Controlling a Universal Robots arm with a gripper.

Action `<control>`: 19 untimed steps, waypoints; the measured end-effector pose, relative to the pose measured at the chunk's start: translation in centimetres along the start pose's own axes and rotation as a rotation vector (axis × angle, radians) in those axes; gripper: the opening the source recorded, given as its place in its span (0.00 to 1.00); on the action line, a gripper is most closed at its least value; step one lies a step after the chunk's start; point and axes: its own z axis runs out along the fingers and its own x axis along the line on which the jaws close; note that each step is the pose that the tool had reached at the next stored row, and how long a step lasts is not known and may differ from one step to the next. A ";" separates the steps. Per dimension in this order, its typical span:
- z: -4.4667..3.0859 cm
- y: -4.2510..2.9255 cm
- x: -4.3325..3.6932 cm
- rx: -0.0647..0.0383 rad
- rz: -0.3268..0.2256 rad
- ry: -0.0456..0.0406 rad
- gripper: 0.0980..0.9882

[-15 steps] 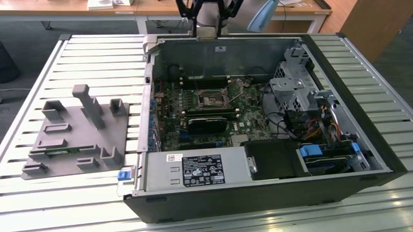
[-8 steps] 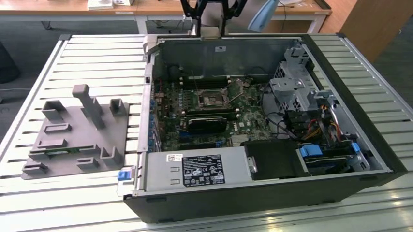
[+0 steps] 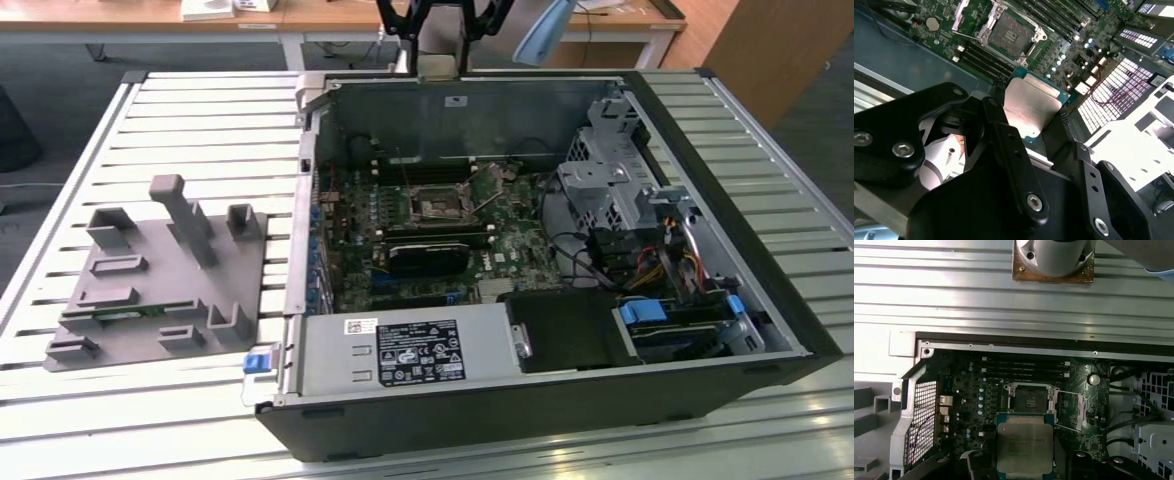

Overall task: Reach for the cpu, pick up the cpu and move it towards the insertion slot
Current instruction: 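Pick up the cpu and move it towards the insertion slot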

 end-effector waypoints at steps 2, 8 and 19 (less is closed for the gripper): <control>0.00 0.00 0.00 0.000 0.001 0.0000 0.50; 0.03 0.00 -0.01 0.000 0.014 -0.0004 0.50; 0.14 0.00 -0.01 -0.001 0.062 -0.0023 0.50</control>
